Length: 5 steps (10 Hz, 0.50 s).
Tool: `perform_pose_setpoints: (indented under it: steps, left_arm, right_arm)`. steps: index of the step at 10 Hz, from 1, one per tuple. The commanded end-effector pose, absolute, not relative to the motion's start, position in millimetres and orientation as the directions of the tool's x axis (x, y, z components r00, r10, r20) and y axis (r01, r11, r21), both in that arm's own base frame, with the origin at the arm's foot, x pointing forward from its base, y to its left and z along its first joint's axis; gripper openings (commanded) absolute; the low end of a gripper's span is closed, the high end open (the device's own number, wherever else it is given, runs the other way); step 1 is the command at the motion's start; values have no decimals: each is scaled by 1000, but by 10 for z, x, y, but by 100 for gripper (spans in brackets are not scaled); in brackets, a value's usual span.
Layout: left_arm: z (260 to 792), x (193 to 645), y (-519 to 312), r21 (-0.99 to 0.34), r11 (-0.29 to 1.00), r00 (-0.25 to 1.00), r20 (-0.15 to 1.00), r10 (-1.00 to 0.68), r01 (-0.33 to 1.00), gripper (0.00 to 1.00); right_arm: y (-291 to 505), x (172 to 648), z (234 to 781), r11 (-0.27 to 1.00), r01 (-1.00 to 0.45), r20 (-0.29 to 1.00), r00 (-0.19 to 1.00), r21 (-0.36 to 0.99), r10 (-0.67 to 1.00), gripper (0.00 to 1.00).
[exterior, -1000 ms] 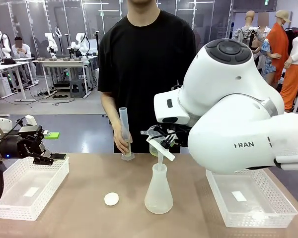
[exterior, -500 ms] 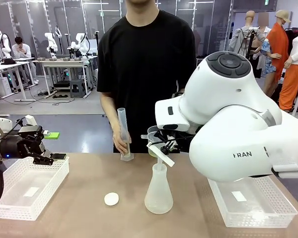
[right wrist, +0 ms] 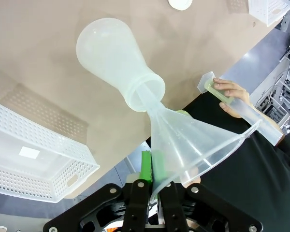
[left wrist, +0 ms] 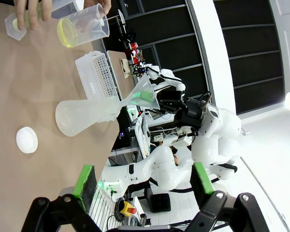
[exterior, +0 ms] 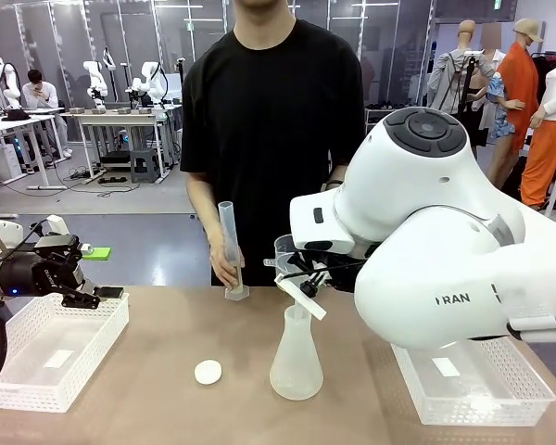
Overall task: Prepare the solutions needed for the experiment.
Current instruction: Pick up the Plastic Funnel and insert it into the Big flask.
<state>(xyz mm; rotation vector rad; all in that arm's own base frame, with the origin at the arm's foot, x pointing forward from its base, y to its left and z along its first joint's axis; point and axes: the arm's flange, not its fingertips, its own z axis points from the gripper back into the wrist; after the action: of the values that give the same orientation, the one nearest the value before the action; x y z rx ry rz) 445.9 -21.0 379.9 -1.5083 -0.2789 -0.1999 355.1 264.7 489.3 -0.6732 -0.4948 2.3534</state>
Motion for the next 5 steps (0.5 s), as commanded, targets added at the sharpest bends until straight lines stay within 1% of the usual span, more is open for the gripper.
perform_pose_setpoints:
  steps: [1,5]
  left_arm:
    - [3816,4450,-211,-952,62,952,304,36,301,100]
    - [3816,4450,-211,-952,62,952,304,36,301,100]
  right_arm:
    - [2676,3559,4801,-722,-463,-337,-665,-514,666,3]
    - [2729,3593,4661,-724,-468,-317,-680,-506,661,3]
